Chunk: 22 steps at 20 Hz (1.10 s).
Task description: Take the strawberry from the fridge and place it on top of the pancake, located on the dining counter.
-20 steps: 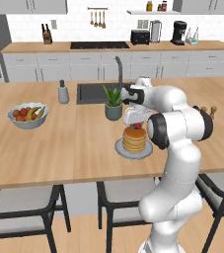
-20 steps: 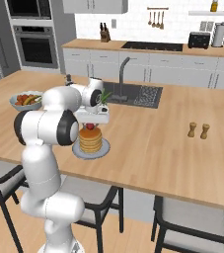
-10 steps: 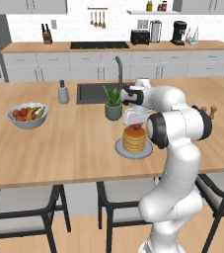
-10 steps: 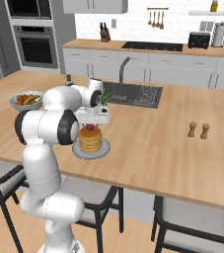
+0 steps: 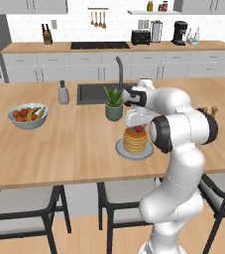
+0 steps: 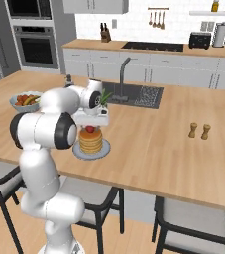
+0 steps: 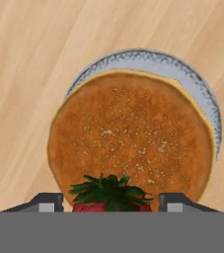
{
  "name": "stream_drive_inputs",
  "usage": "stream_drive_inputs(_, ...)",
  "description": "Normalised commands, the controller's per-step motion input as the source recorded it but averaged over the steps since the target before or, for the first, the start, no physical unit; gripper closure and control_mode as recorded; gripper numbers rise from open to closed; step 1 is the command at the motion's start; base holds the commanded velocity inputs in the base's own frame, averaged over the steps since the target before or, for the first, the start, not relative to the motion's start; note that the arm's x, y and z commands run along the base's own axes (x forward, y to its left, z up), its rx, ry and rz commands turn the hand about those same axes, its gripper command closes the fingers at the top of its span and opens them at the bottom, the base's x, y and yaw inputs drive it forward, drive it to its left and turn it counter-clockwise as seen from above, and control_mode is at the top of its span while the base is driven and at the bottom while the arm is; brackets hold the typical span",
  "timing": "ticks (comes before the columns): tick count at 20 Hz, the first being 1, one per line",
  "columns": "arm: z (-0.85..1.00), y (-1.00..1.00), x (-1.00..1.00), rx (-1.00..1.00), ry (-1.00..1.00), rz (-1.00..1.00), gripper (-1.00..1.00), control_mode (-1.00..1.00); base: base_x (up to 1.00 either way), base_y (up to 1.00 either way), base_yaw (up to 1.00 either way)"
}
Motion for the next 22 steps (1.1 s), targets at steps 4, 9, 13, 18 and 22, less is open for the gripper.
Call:
stream_drive_inputs(4,0.03,0.00,-0.46,0.00,-0.11,0.00,-1.00,-1.00,0.00,0.00,0.00)
stream_drive_inputs(9,0.36,0.00,-0.53,0.00,-0.19,0.00,-1.00,-1.00,0.00,0.00,0.00)
stream_drive_inputs(13,0.49,0.00,-0.71,0.00,-0.17,0.00,-1.00,-1.00,0.00,0.00,0.00)
stream_drive_inputs(18,0.49,0.00,-0.75,0.01,-0.15,0.00,-1.00,-1.00,0.00,0.00,0.00)
stream_drive_inputs(22,0.43,0.00,-0.69,0.00,-0.13,0.00,-1.00,-1.00,0.00,0.00,0.00)
